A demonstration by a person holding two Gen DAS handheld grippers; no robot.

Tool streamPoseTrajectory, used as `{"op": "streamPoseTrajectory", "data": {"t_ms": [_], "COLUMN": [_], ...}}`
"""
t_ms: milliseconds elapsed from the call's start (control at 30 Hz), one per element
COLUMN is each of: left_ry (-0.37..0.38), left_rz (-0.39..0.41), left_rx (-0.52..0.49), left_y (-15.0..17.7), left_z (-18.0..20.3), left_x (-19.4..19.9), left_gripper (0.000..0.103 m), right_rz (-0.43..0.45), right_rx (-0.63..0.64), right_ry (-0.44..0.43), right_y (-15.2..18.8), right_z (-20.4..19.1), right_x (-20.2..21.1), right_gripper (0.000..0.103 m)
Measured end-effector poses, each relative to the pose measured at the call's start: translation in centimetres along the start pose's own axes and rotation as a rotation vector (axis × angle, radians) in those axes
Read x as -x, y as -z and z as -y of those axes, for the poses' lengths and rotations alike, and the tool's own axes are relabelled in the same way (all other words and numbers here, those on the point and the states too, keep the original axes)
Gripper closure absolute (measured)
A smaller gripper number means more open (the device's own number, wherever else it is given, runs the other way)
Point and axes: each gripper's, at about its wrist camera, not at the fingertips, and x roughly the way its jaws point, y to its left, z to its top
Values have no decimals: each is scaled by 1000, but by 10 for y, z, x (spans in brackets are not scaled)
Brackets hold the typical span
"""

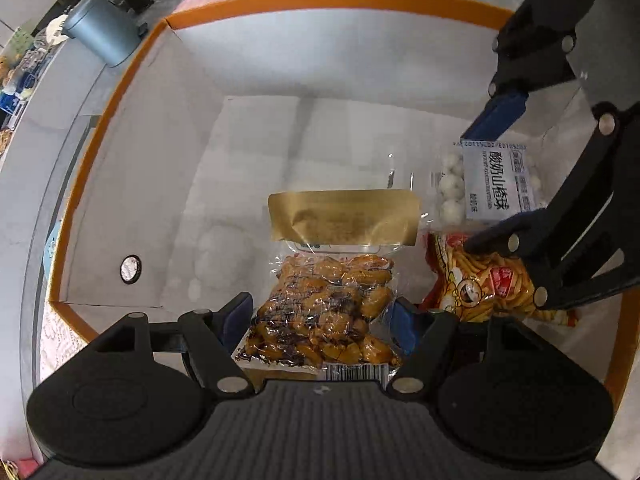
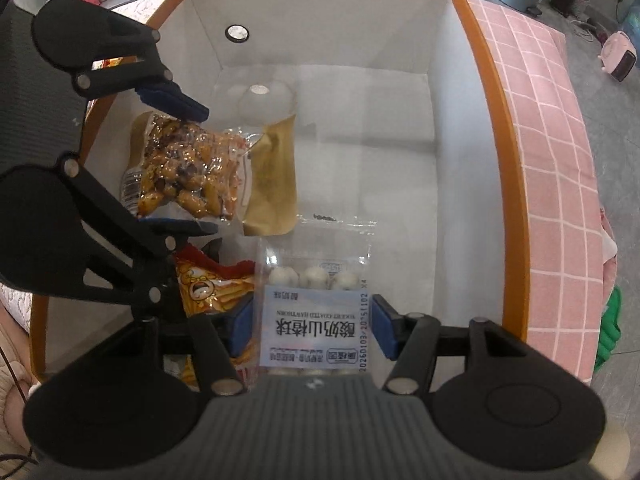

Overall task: Organize snacks
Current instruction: 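Release both packets into the box and withdraw both tools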

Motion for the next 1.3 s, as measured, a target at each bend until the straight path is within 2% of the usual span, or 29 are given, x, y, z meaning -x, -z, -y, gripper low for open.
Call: {"op": "streamPoseTrajectory", "data": {"t_ms": [367,600,900,1033,1200,1300], "left_ry": [11,21,46,24,30,8], "left_rz": [31,60,124,161,217,258], "left_rx": [-16,-1,116,176,295,344], "left_y": [-2,2,13,22,40,55], "left_z": [10,2,-2,-1,-3,1], "left_x": [8,19,50,74,108,131], "left_gripper": [10,10,10,11,13,13], "right_rz": [-16,-15,-3,11,68,107], "right_rx": [-13,-37,-48,-56,-71,-70], "right_ry": [-4,-3,8,16,12,21], "right_y": [-7,-7,-2,1,8,12], "right_z": [0,1,-5,-10,-26,-37], "right_x": [0,-2,9,19,41,54], "right_gripper": [43,42,40,37,36,35]}}
